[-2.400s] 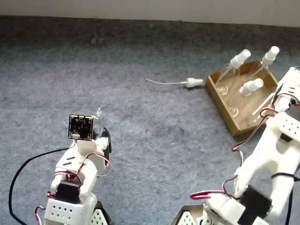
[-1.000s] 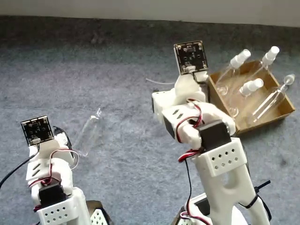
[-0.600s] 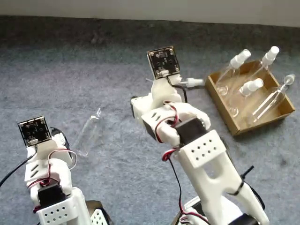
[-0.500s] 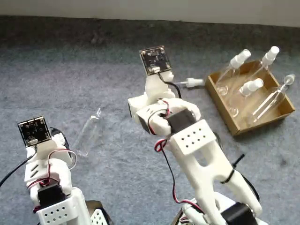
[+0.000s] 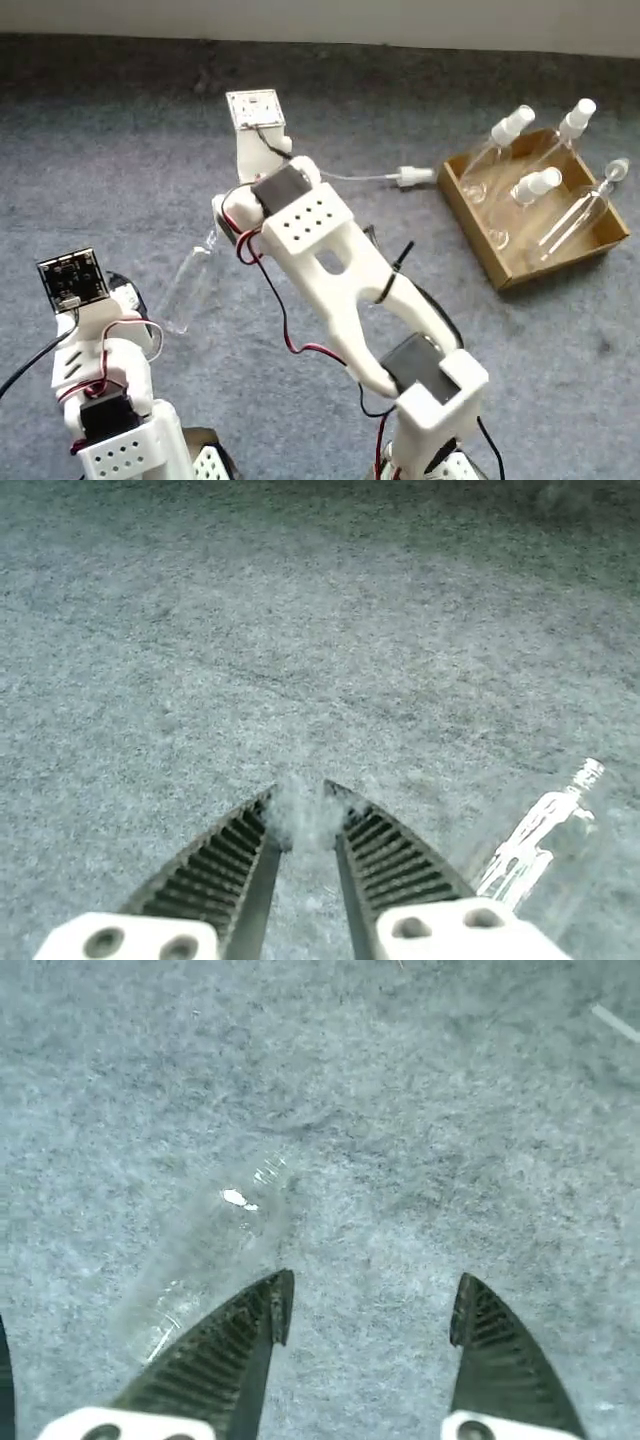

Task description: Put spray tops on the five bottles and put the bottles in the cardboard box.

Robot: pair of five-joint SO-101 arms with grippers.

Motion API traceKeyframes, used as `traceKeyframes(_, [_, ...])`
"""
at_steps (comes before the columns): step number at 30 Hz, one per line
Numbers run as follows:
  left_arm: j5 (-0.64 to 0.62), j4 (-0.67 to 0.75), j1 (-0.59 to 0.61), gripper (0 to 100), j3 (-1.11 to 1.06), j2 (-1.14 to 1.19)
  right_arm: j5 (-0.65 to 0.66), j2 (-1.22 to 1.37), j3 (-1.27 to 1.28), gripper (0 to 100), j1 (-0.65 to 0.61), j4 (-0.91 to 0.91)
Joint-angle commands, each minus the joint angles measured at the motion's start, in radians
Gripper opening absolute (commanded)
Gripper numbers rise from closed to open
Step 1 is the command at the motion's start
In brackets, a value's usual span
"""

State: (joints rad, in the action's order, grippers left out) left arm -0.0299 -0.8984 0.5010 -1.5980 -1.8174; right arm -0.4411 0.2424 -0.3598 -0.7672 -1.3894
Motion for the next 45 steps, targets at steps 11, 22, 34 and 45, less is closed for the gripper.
traceKeyframes(11, [0.017,-0.193,0.406,1,0.097,-0.008,-0.021,0.185,-0.334,22.4,-0.039,-0.194])
traceKeyframes(22, [0.018,-0.305,0.680,1,0.008,-0.008,-0.025,0.335,-0.341,22.4,-0.130,-0.162])
traceKeyframes(34, [0.288,-0.307,0.848,1,-0.085,-0.008,-0.025,0.337,-0.341,22.8,-0.170,-0.022])
traceKeyframes(45, [0.292,-0.313,0.846,1,-0.096,-0.007,0.032,0.340,-0.334,27.5,-0.173,0.054])
